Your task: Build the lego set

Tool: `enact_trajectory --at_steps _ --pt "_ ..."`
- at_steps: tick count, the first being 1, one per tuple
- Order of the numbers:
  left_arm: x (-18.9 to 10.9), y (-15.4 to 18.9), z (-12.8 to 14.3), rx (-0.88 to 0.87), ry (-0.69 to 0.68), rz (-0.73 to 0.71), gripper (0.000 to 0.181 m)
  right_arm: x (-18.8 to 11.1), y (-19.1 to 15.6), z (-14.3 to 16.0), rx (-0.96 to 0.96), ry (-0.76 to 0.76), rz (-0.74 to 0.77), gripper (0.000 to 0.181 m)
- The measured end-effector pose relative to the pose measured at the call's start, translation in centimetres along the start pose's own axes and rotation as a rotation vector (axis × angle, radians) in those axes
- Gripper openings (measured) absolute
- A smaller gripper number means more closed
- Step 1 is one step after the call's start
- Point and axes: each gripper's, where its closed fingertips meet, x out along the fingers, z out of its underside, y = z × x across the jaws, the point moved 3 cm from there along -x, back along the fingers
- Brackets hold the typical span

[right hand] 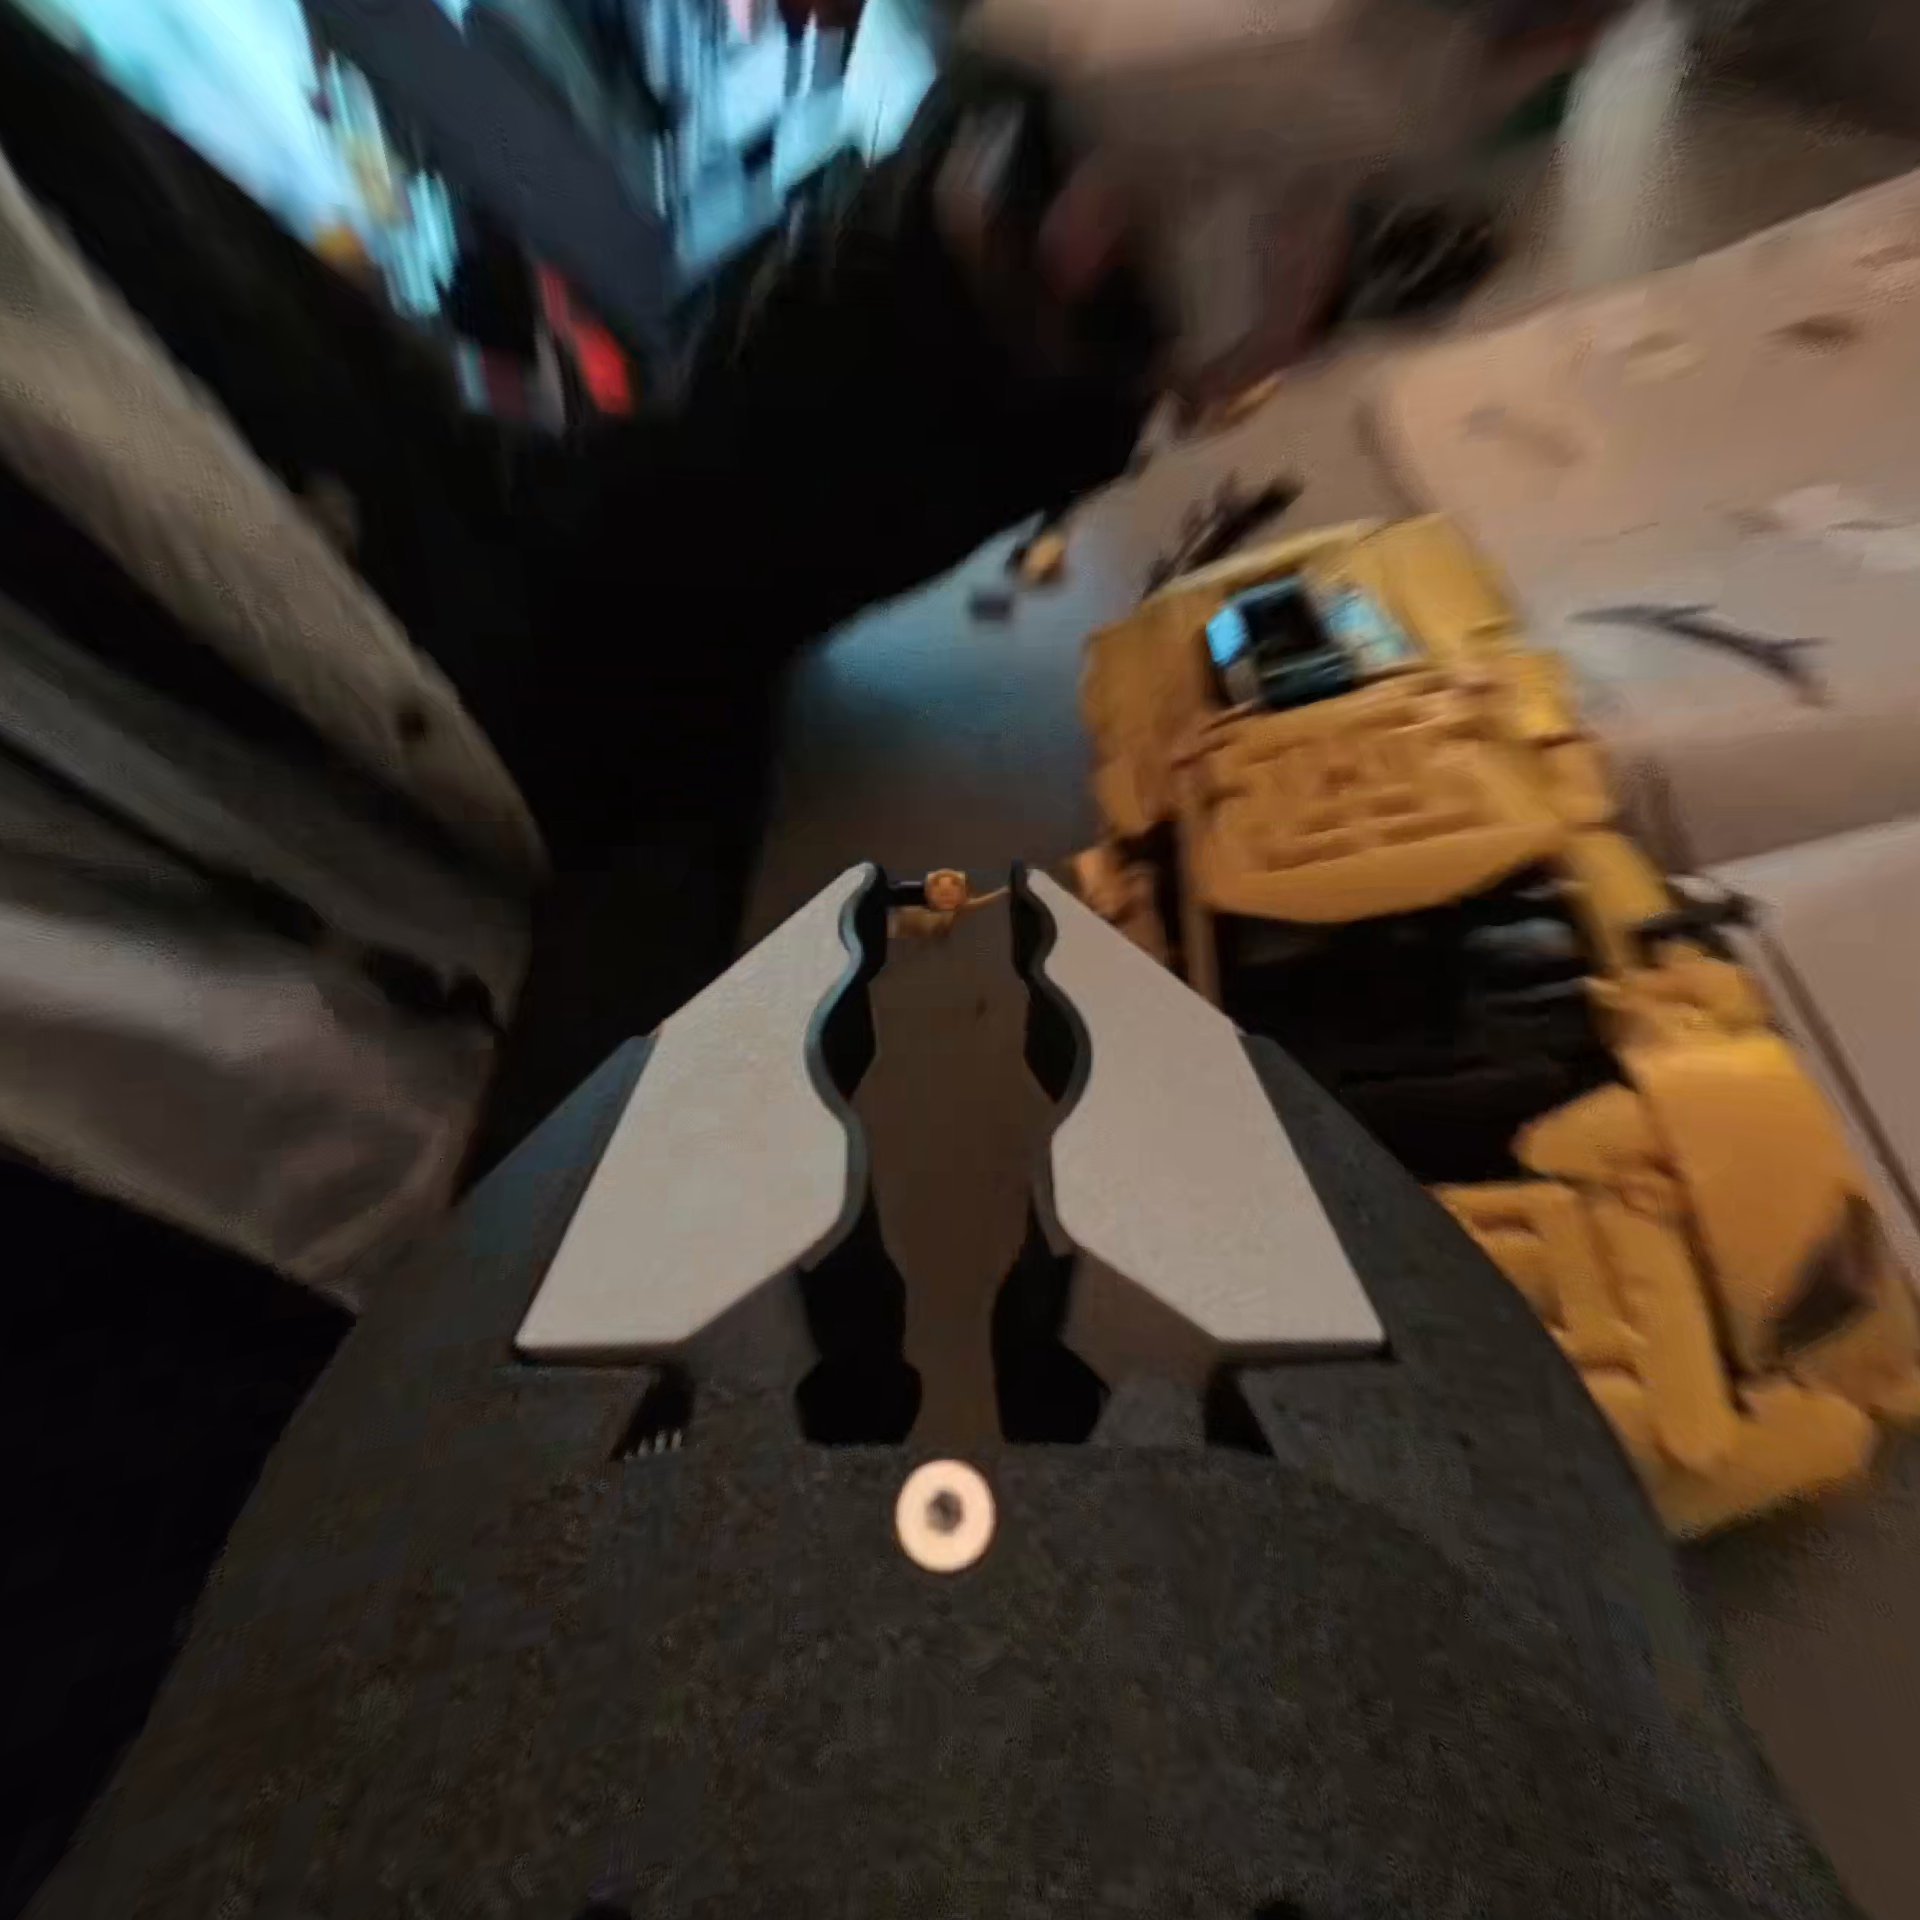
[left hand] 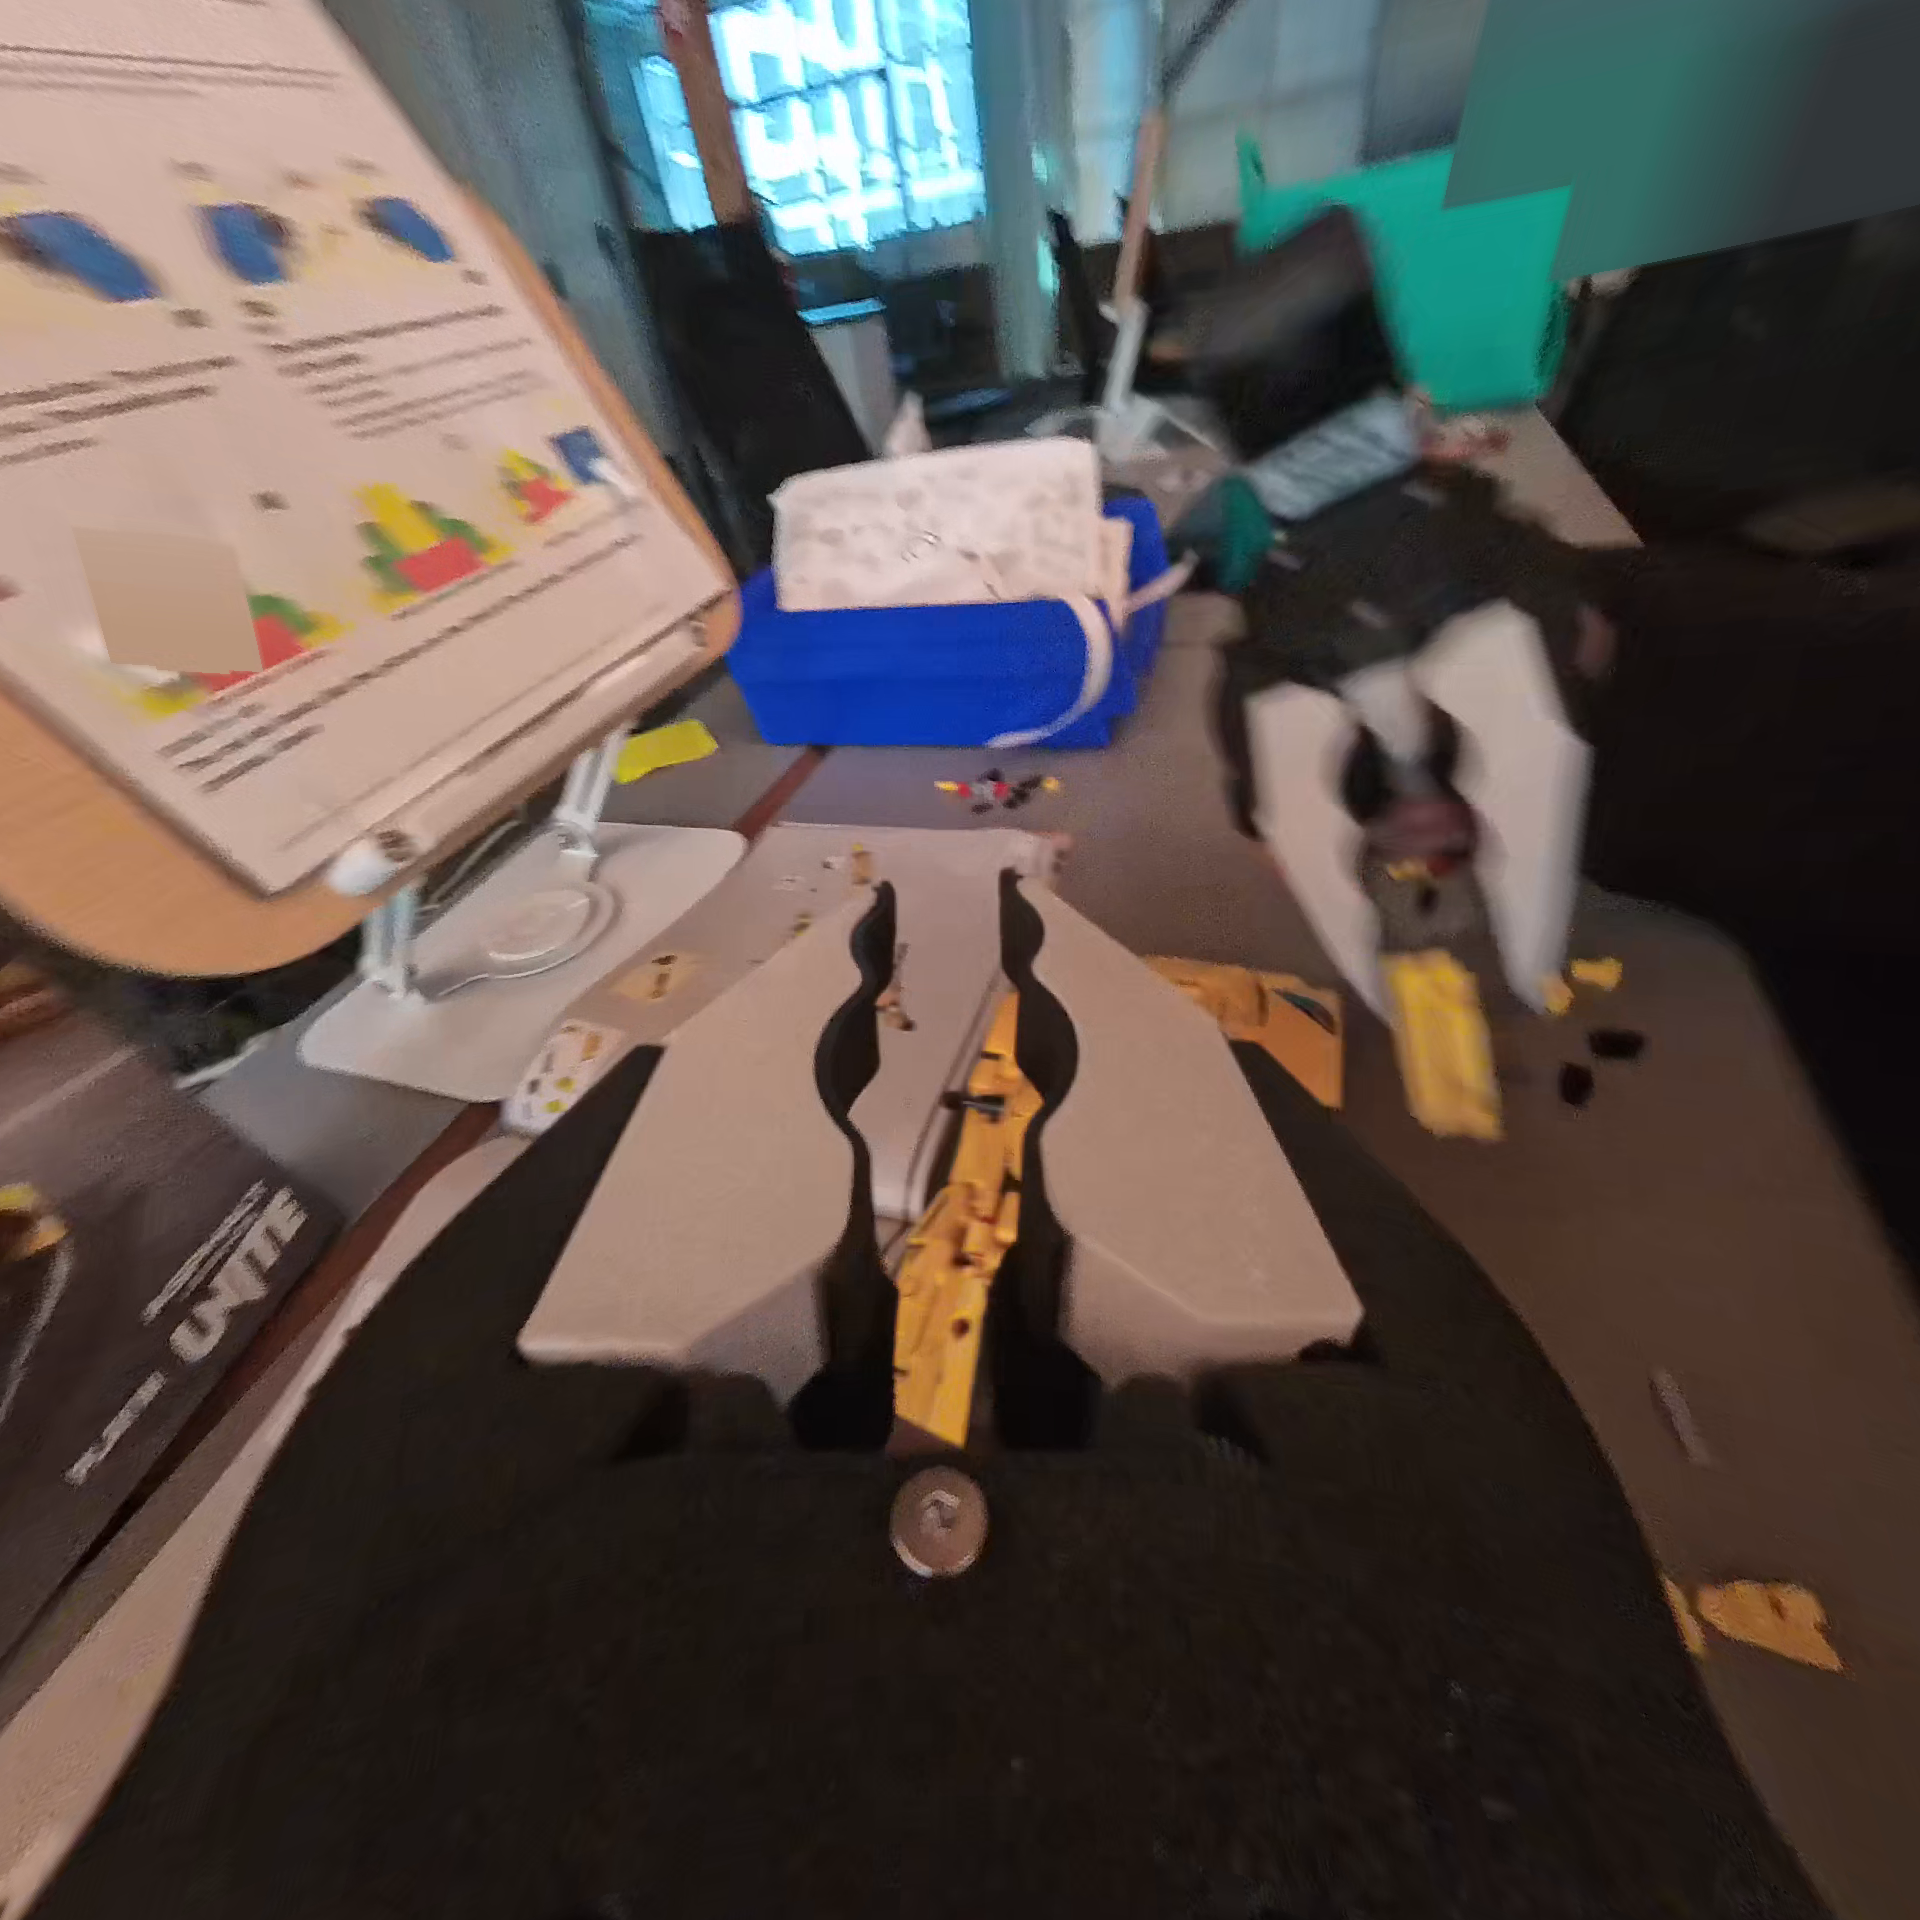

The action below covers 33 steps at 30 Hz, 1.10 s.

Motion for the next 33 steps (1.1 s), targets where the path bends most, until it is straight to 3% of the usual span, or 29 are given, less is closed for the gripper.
enact_trajectory --at_steps 2,4,6,8,11,17,22,27,30,33 --pt "-0.4 -1.3 0.0 -0.037 0.033 -0.048 0.018 2.5 -2.3 2.0 -0.101 -0.193 0.005 0.023" --pt "-0.2 -1.5 0.4 -0.050 0.043 -0.057 0.017 3.1 -3.5 4.2 -0.155 -0.331 0.070 0.023" --pt "0.4 -1.1 0.7 -0.054 0.035 -0.040 0.017 2.9 -3.0 5.5 -0.160 -0.303 0.150 0.024" --pt "0.9 -0.7 0.9 -0.061 0.034 -0.018 0.017 2.8 -2.5 6.7 -0.085 -0.248 0.138 0.024" --pt "1.3 -0.2 1.2 -0.059 0.026 0.005 0.017 2.4 -1.7 8.6 -0.066 -0.284 0.173 0.024" --pt "1.2 0.1 1.0 -0.064 0.047 0.024 0.017 2.5 -0.6 10.5 -0.092 -0.401 0.202 0.024" --pt "1.0 -0.5 1.0 -0.069 0.046 -0.002 0.017 3.0 -0.3 10.1 -0.122 -0.405 0.179 0.024" --pt "1.3 -2.4 2.2 -0.099 -0.023 -0.128 0.017 2.0 0.0 9.2 -0.090 -0.333 0.235 0.027" --pt "1.8 -3.8 4.3 -0.144 -0.158 -0.225 0.017 -0.2 0.4 7.4 -0.105 -0.168 0.372 0.026" --pt "1.8 -4.5 5.8 -0.172 -0.304 -0.307 0.017 -2.9 0.9 7.0 -0.079 -0.018 0.544 0.043"
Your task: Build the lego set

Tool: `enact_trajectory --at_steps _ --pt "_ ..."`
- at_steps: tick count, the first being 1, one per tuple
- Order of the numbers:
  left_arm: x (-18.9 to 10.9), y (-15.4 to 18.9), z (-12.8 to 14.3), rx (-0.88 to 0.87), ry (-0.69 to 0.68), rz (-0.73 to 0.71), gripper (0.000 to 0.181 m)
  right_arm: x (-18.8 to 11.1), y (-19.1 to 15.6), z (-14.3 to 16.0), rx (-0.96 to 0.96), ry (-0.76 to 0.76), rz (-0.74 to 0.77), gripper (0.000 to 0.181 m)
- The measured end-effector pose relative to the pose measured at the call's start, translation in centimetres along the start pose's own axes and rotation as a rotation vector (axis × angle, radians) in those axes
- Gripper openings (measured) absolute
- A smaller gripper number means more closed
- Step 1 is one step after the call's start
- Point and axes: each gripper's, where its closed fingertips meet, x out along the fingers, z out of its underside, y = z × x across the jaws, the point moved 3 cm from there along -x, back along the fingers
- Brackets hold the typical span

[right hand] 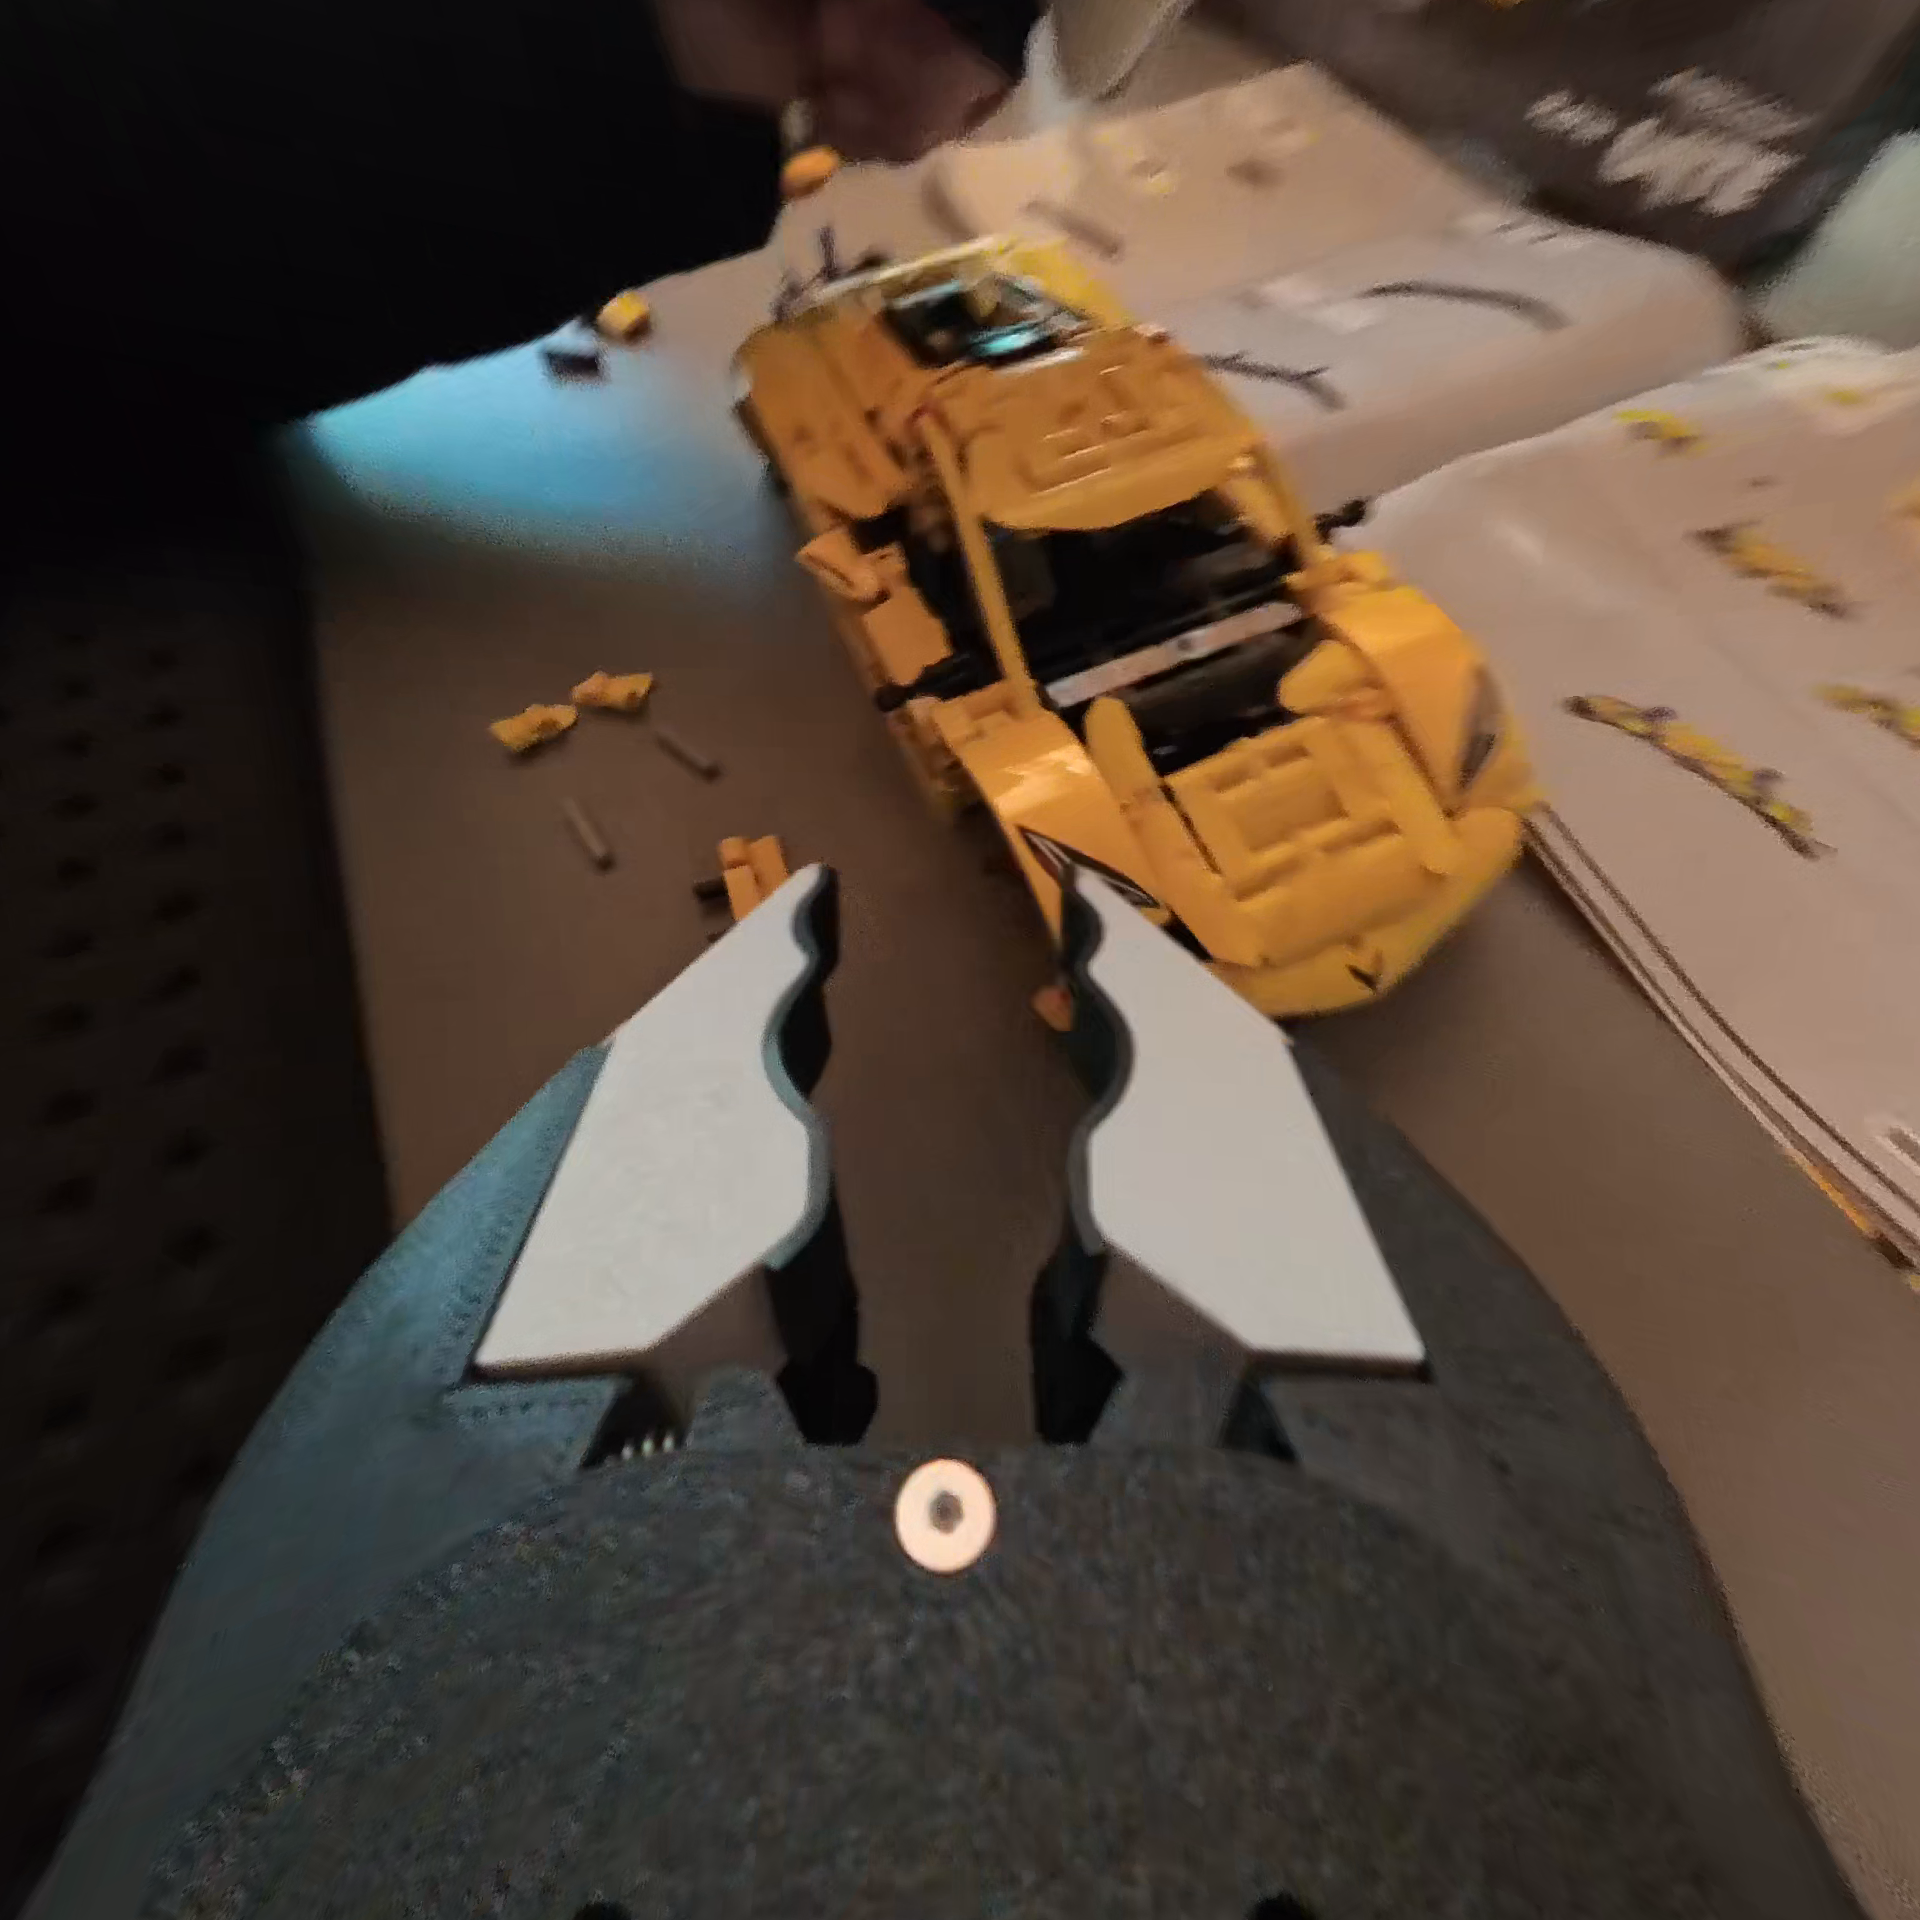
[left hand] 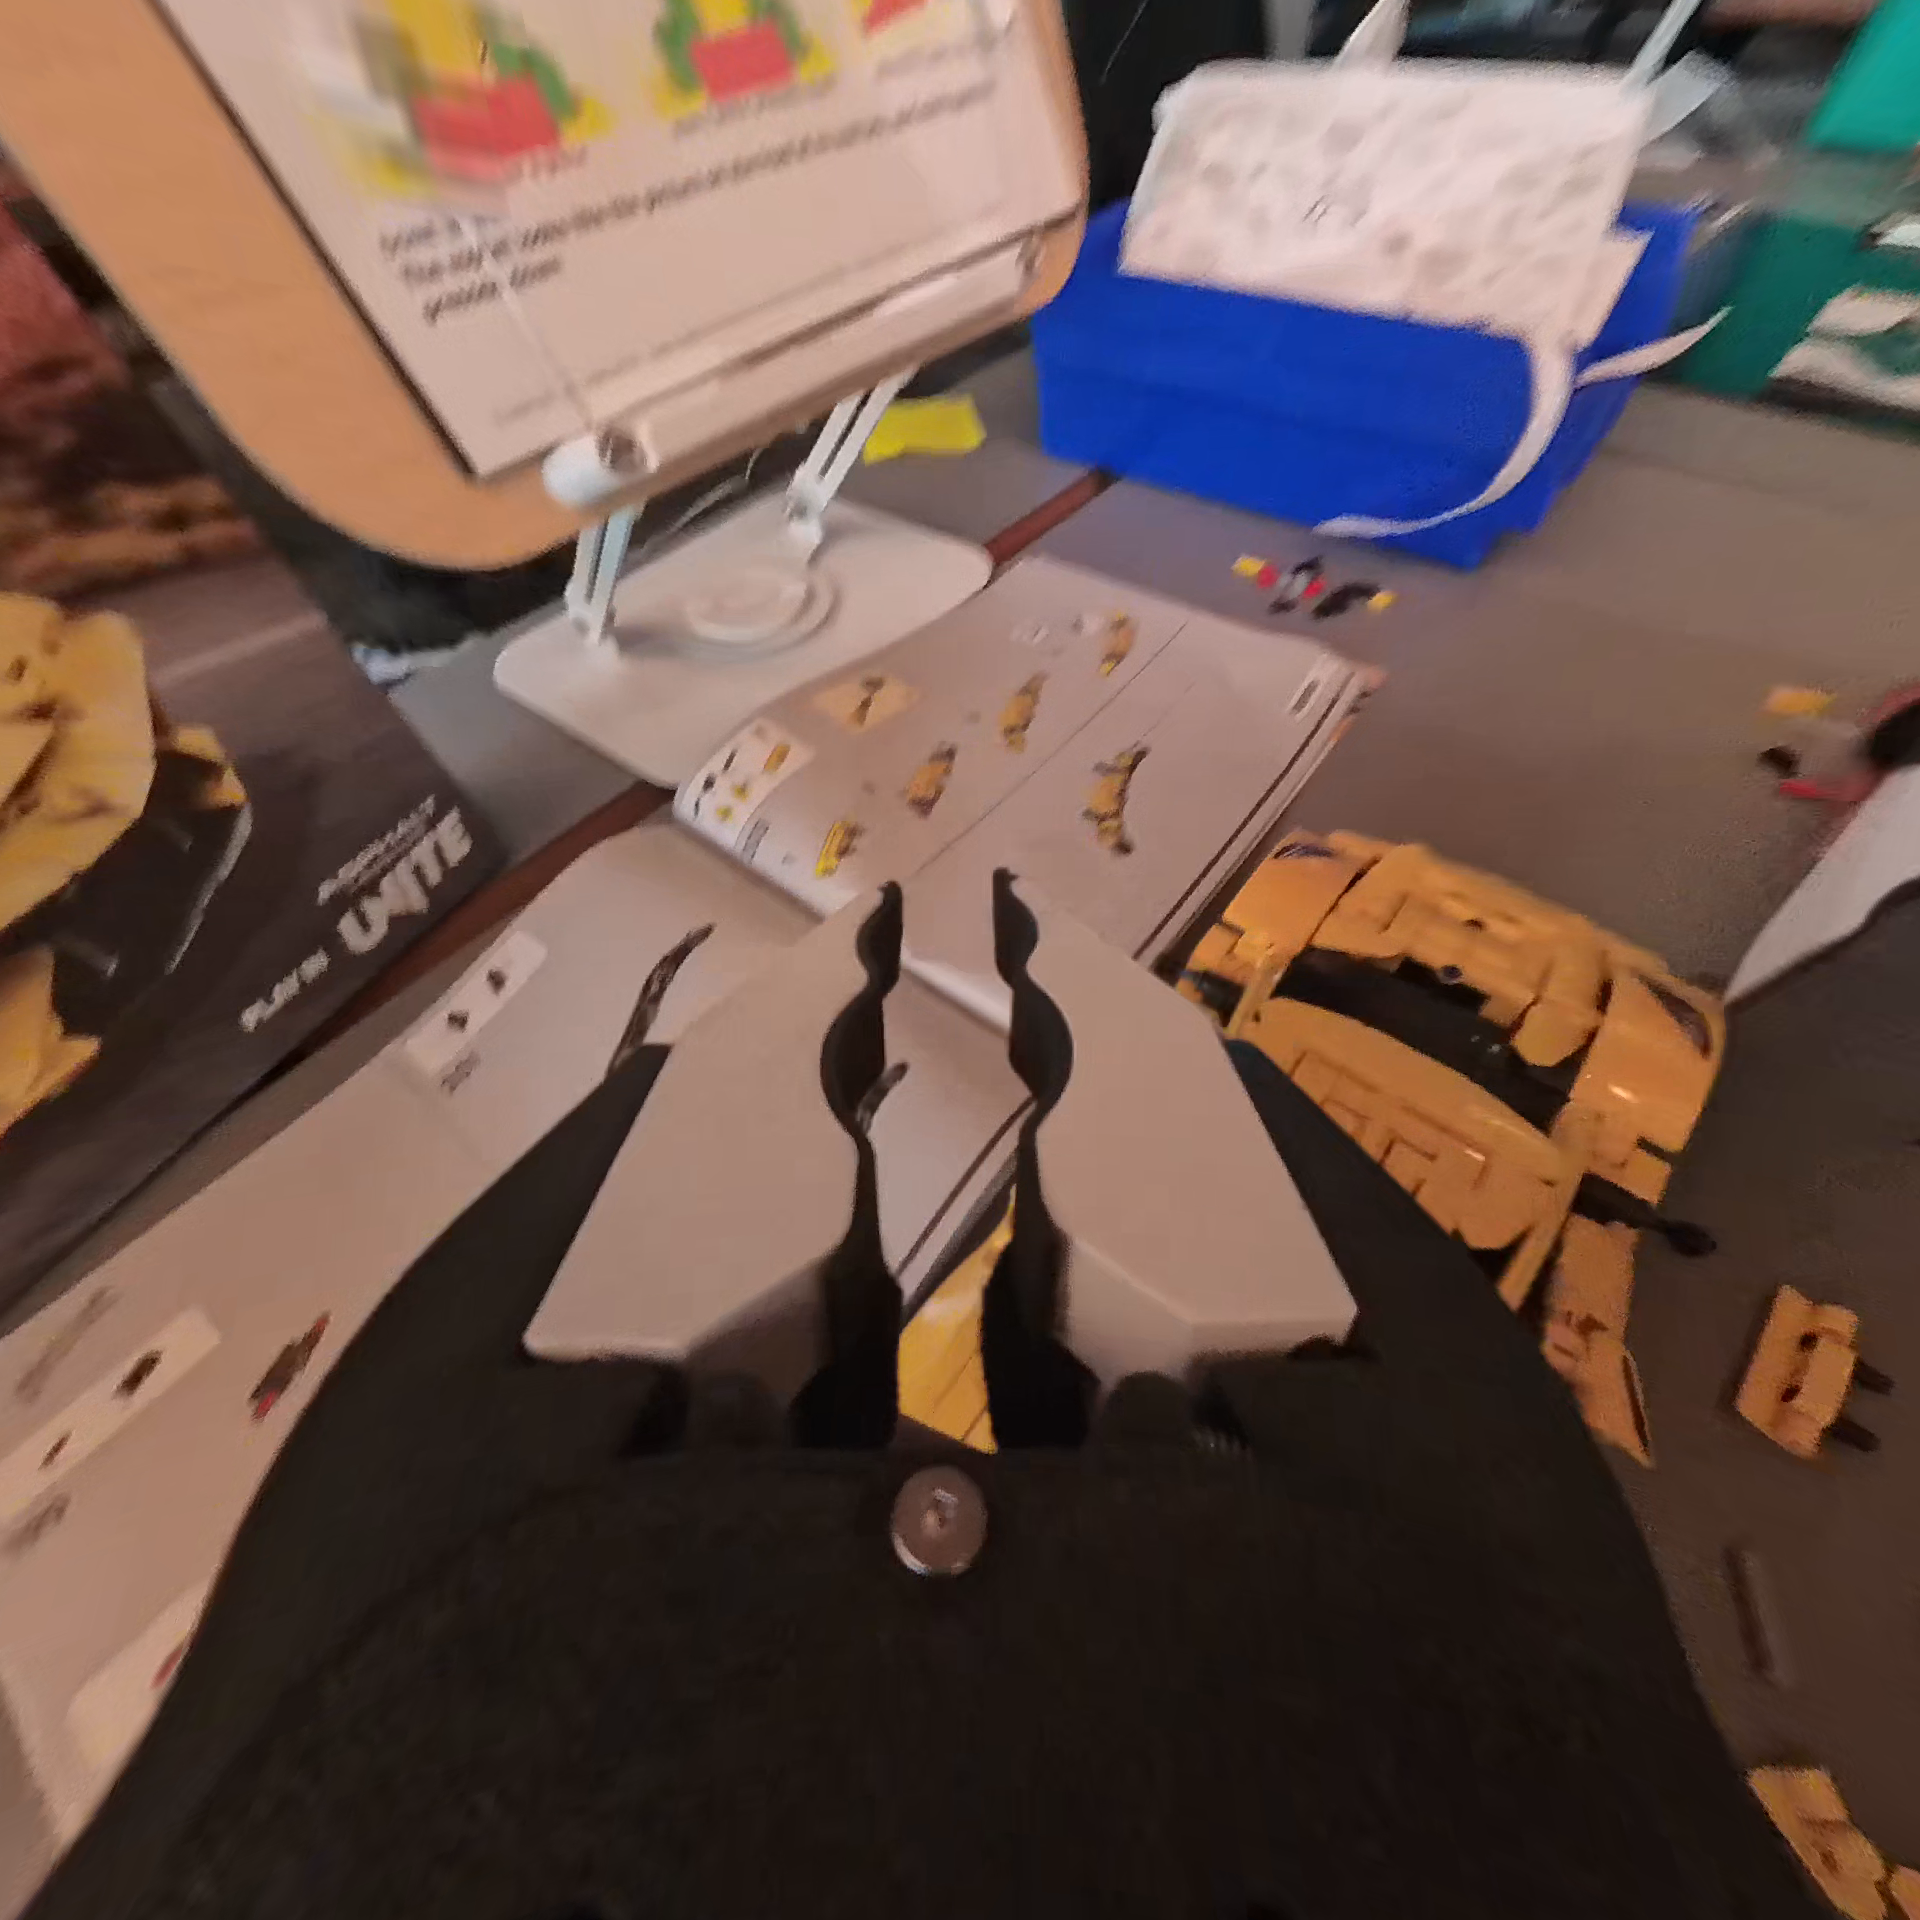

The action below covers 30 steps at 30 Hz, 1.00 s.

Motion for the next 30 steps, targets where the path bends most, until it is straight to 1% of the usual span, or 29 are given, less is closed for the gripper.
enact_trajectory --at_steps 1,2,4,6,8,10,12,13,16,18,19,22,25,27,30 --pt "0.1 -0.1 0.5 -0.016 -0.056 -0.014 0.017 -0.7 0.1 0.1 0.015 0.045 0.039 0.052" --pt "0.0 -0.2 0.8 -0.034 -0.098 -0.023 0.017 -1.4 0.0 0.5 0.029 0.068 0.076 0.055" --pt "-0.3 -0.4 0.5 -0.083 -0.101 -0.040 0.017 -2.8 -0.9 1.0 0.055 0.101 0.121 0.056" --pt "-0.6 -0.5 0.1 -0.152 -0.089 -0.015 0.017 -4.1 -1.6 1.5 0.088 0.134 0.163 0.061" --pt "-0.7 -0.6 0.1 -0.192 -0.083 0.014 0.017 -5.1 -2.1 2.8 0.119 0.098 0.202 0.061" --pt "-0.6 -0.8 0.2 -0.194 -0.079 0.010 0.017 -6.1 -2.2 4.5 0.144 0.014 0.247 0.063" --pt "-0.4 -0.6 0.3 -0.181 -0.082 0.018 0.017 -7.0 -2.6 5.4 0.189 -0.017 0.250 0.047" --pt "-0.3 -0.4 0.3 -0.171 -0.081 0.024 0.017 -7.4 -2.8 5.6 0.208 -0.016 0.250 0.043" --pt "-0.1 0.3 0.2 -0.134 -0.083 0.030 0.017 -8.0 -2.8 6.5 0.238 -0.048 0.302 0.043" --pt "0.1 0.6 0.3 -0.111 -0.085 0.037 0.017 -8.2 -2.5 7.1 0.261 -0.076 0.363 0.037" --pt "0.2 0.8 0.3 -0.103 -0.088 0.040 0.017 -8.2 -2.6 7.3 0.268 -0.095 0.370 0.035" --pt "0.2 1.0 0.2 -0.091 -0.081 0.046 0.017 -7.9 -3.4 7.6 0.289 -0.136 0.325 0.033" --pt "0.1 1.2 -0.1 -0.067 -0.060 0.054 0.017 -7.7 -4.8 7.4 0.306 -0.133 0.227 0.033" --pt "0.1 1.3 -0.3 -0.051 -0.048 0.055 0.017 -7.6 -5.5 7.7 0.268 -0.176 0.199 0.033" --pt "0.1 1.8 -0.3 -0.035 -0.046 0.077 0.017 -7.1 -5.6 8.3 0.201 -0.229 0.211 0.033"
